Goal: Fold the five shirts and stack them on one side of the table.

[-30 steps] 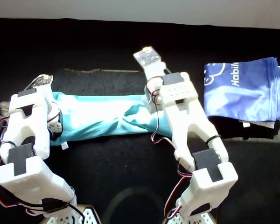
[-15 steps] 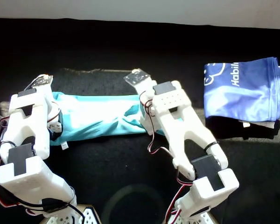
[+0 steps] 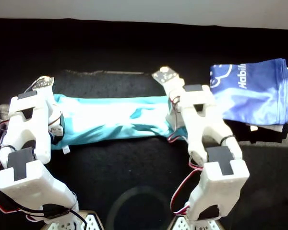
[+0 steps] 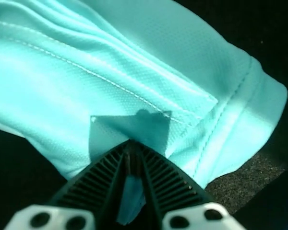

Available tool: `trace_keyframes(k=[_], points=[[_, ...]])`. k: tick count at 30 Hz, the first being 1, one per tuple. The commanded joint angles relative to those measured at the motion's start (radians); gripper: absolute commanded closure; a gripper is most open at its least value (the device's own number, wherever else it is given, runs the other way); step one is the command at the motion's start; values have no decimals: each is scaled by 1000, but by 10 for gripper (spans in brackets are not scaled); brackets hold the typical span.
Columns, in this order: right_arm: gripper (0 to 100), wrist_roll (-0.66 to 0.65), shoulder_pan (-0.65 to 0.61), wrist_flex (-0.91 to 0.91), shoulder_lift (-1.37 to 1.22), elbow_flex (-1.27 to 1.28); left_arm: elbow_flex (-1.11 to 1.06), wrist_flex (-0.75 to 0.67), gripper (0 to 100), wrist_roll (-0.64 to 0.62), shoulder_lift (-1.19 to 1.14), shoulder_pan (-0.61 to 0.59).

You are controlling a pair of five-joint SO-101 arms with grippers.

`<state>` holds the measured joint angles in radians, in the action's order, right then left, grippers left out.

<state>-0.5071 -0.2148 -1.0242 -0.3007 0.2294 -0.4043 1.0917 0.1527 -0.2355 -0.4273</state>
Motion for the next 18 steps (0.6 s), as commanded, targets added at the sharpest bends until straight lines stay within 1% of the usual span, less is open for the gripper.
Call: trace_keyframes(k=[1,7,13,16,18], points=[[988,-9,15,30,-50,-87,2,-29,991,-3,-10,10],[988,-8,16,27,-79,-245,2,-29,991,-3,-10,10],[988,-8,24,21,-70,-317,2,-29,991,-3,-10,10],[988,-6,18,-53,-28,-358,2,-29,991,-3,-10,10],[989,-5,-15,-117,22,-387,2,-29,991,-3,-10,10]])
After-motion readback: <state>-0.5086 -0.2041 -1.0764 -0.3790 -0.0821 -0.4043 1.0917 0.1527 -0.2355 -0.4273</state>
